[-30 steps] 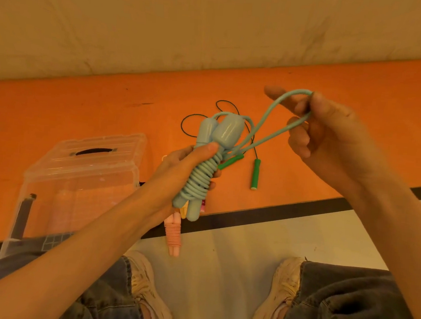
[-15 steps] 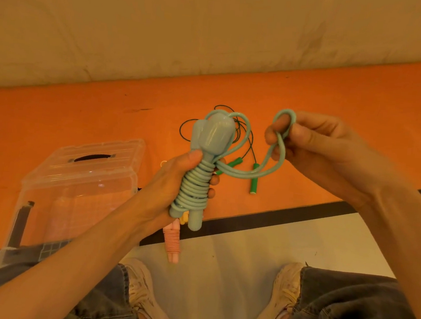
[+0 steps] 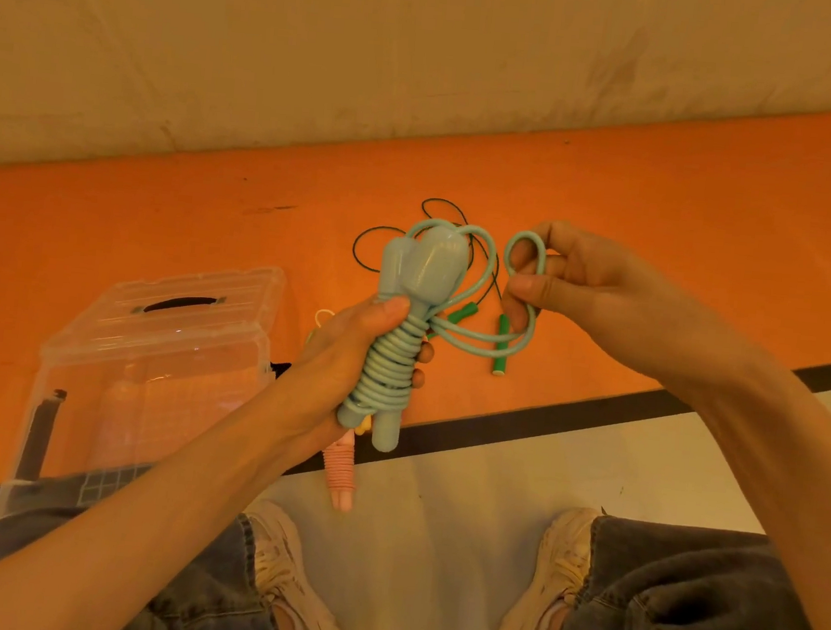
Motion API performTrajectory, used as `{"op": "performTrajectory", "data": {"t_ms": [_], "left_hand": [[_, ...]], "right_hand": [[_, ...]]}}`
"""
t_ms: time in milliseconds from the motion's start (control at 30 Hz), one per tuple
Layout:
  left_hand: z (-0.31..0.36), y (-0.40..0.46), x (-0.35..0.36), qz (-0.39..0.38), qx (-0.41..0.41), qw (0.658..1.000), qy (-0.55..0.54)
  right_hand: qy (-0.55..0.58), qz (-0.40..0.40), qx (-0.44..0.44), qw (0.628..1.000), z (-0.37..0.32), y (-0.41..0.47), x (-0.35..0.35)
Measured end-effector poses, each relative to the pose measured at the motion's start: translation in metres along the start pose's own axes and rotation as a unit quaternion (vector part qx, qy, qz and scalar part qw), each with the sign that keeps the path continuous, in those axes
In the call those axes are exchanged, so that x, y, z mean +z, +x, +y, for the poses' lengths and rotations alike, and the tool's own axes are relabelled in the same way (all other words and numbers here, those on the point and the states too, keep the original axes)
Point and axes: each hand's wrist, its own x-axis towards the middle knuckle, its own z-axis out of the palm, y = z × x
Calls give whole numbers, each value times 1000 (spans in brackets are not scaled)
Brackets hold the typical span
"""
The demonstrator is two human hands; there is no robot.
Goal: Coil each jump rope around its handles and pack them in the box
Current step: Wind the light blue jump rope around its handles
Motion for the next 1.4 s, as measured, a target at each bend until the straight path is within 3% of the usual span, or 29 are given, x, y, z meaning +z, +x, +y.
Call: {"op": "performTrajectory", "data": {"t_ms": [133,300,433,767,1033,1400], "left_hand": [[-8,-1,1,19,-28,999,-29],[-12,0,2,30,-49,997,-46],[-11,1,1,31,-46,997,-48],[-11,-1,0,-46,-23,996,-70],[-7,-5,-1,-137,-38,984,-108],[-2,-3,-3,-131,-42,987,-81]], "right_hand": [[-15,30,8,999,-1,0,3],[124,87,10,988,-3,1,8],[252,35,34,967,-4,1,4],[291,-136,65,945,-2,-5,2],[267,-104,54,956,0,-3,4],[369,-128,86,917,-1,0,10]]}}
